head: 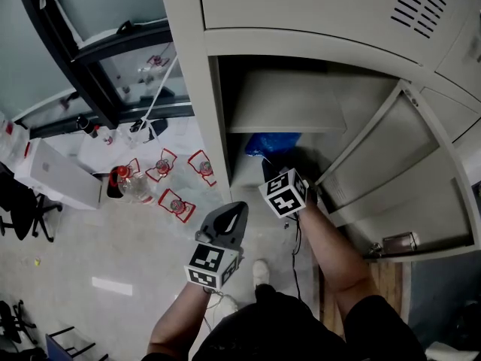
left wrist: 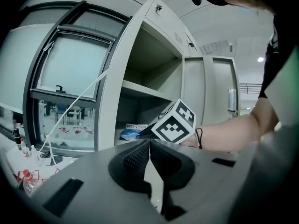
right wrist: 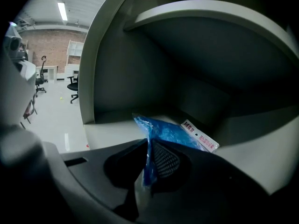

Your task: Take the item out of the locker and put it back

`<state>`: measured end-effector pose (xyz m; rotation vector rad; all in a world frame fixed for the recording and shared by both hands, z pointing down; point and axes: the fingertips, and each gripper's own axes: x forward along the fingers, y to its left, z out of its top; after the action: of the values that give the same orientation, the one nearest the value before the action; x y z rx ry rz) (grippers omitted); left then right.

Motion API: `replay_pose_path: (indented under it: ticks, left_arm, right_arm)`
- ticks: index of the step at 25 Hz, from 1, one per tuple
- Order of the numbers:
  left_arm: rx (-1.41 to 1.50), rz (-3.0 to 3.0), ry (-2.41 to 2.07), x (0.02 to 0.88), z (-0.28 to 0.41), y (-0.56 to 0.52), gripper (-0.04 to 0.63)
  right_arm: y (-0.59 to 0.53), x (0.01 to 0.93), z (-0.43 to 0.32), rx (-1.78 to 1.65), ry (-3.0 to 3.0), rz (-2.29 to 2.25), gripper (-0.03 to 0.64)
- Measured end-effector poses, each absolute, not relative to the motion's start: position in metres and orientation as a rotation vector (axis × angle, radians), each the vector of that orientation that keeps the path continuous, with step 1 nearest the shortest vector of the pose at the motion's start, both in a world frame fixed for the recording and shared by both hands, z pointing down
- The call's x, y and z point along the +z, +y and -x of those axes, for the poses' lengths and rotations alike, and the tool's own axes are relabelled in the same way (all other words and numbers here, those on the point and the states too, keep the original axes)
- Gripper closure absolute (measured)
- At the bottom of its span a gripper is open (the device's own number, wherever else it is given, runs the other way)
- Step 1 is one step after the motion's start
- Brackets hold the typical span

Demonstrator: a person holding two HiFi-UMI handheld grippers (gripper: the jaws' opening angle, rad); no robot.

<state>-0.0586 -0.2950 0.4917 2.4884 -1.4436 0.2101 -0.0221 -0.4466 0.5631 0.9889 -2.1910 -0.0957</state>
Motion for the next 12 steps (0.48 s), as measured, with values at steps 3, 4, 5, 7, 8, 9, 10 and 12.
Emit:
replay_pose_path:
  ticks: [3,4,5,7,8,9,10,12]
  left_arm:
    - [0.208,-2.488,-1.445,0.4921,0.0604,-0.2947,0.588]
    - [0.207,-2.49,-1.446,0.492,0.0606,-0.2946,0.588]
    - [0.206,-2.493,-1.446,0.4915,0.0607,-0.2943,0.588]
    - [0.21,-2.498,-1.445,0.4905,0.0604,-0.2932,0.588]
    - [0.217,-2.498,-1.442,0.491,0.06,-0.2919,0.588]
    - [0.227,-2.495,-1.435,0.4924,0.0598,-0.29,0.588]
    - [0.237,-2.491,-1.429,0.4938,0.0597,-0.2879,0.588]
    - [0.231,-2.495,-1.431,0.4923,0.06,-0.2855,0.588]
  right_arm:
    - [-0.4446,0.5691,0.0242,-0.085,-2.189,-0.962,0.57]
    - [-0.4438,0.571,0.0252,-0.081,-2.189,-0.952,0.561]
    - [-0.4431,0.5721,0.0257,-0.078,-2.187,-0.946,0.554]
    - [-0.4421,0.5723,0.0258,-0.076,-2.182,-0.943,0.538]
    - [-0.4417,0.5716,0.0259,-0.077,-2.183,-0.943,0.532]
    - [-0.4414,0.5706,0.0258,-0.078,-2.184,-0.945,0.525]
    - [-0.4409,0.5701,0.0255,-0.079,-2.184,-0.946,0.516]
    - [-0.4389,0.5697,0.0247,-0.075,-2.189,-0.947,0.492]
